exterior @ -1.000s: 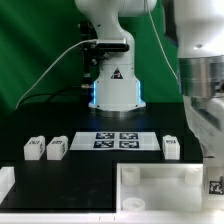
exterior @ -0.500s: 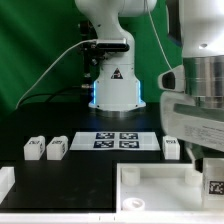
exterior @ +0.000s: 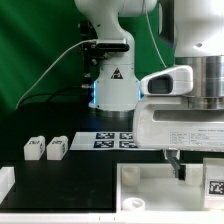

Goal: Assemble one leg

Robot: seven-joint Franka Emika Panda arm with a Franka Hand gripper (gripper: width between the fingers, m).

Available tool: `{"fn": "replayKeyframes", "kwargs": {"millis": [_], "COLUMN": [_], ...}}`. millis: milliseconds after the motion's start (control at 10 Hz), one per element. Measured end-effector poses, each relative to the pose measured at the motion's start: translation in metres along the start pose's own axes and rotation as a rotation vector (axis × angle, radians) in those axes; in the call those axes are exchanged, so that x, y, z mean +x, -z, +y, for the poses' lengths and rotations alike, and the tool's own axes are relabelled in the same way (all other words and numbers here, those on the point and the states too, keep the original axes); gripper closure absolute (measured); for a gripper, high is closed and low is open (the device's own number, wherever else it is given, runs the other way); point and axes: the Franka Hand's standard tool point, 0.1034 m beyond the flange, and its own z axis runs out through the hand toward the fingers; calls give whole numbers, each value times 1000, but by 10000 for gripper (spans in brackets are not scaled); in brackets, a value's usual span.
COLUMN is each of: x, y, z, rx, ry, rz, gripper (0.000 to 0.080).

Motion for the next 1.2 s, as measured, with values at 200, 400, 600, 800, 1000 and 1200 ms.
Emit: {"fn": "replayKeyframes", "kwargs": {"millis": [200, 400, 600, 800, 1000, 1200], "x": [0, -1, 0, -1, -4, -6], "y": [0, -1, -2, -2, -2, -1], "z": [0, -1, 1, 2, 4, 4], "rx": [0, 5, -11, -66, -65, -70], "ry": [-52, -283, -547, -966, -1384, -1653], "rz": [0, -4, -24, -69, -93, -105], "gripper": [510, 508, 508, 508, 508, 506]}}
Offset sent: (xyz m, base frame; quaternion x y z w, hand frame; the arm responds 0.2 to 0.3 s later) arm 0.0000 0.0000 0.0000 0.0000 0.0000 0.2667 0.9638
